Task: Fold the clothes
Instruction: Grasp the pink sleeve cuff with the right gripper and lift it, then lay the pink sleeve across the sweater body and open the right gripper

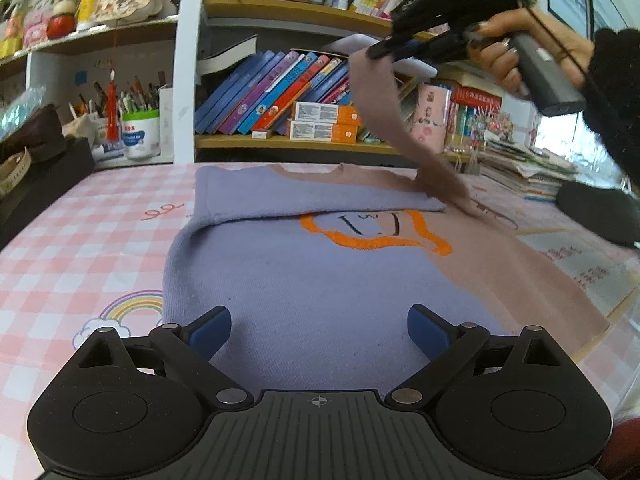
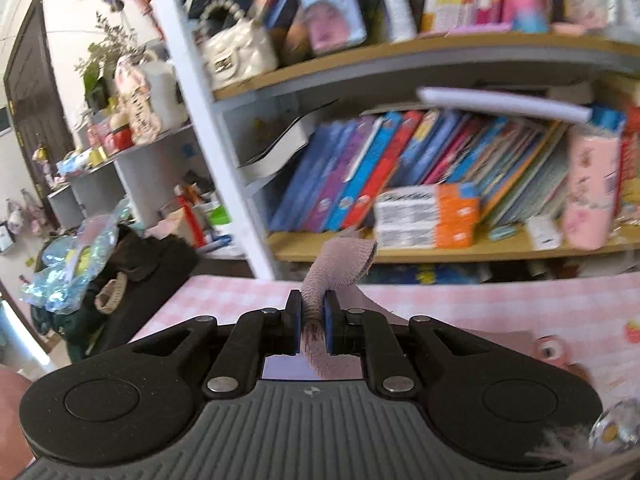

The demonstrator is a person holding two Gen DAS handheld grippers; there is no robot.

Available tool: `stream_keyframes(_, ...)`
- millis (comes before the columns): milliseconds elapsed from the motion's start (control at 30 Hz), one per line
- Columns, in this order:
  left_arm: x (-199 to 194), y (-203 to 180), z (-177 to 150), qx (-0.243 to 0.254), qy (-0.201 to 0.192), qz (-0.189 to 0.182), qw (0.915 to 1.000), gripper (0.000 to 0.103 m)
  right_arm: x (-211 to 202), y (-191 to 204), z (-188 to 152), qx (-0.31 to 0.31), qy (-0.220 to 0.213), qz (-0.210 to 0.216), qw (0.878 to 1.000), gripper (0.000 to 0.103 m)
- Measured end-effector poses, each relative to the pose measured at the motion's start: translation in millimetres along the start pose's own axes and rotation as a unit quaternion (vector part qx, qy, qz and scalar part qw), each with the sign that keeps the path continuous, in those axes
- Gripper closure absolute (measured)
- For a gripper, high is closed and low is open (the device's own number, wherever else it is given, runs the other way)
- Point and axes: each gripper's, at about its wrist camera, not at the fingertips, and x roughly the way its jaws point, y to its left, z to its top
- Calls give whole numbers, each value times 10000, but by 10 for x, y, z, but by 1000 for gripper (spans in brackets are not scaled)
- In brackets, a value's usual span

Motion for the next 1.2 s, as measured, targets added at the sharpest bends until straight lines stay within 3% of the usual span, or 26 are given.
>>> stream_keyframes(300, 15, -6, 7, -51, 29, 39, 10000, 6, 505, 189, -181, 32, 514, 151, 9986, 92)
stream_keyframes(333, 16, -11, 7, -36, 33, 49, 10000, 6, 537, 195, -204, 44, 554, 168, 9983, 90)
stream_keyframes(433, 17, -21, 5, -2, 37, 67, 10000, 6, 575, 196, -256, 144, 622, 304, 9975, 68)
stream_keyframes(500, 17, -19, 9, 1, 37, 65, 10000, 6, 516, 202, -282, 127, 575, 499, 9970, 65)
stream_keyframes(733, 17, -8, 15, -29, 36, 47, 10000, 6, -105, 63, -606, -306, 797, 449, 9953, 61)
stream_keyframes(867, -42, 7, -5, -46, -101, 134, 9998, 6, -742, -144, -1114, -587, 1021, 174, 9929, 57)
stream_keyframes(967, -194, 68, -36, -63, -343, 404, 9986, 9, -1260, -343, -1491, -621, 1024, -127, 9927, 56)
stream_keyframes(1067, -330, 186, -16, -231, -199, 582, 9978, 35, -1723, -550, -1779, -492, 969, -408, 9932, 56)
stream_keyframes(1133, -409, 271, 5, -440, -76, 601, 9972, 57, -1972, -719, -1952, -134, 883, -500, 9947, 56)
stream_keyframes(1200, -454, 320, 18, -530, 56, 552, 9970, 62, -2143, -865, -2108, 271, 817, -489, 9951, 57)
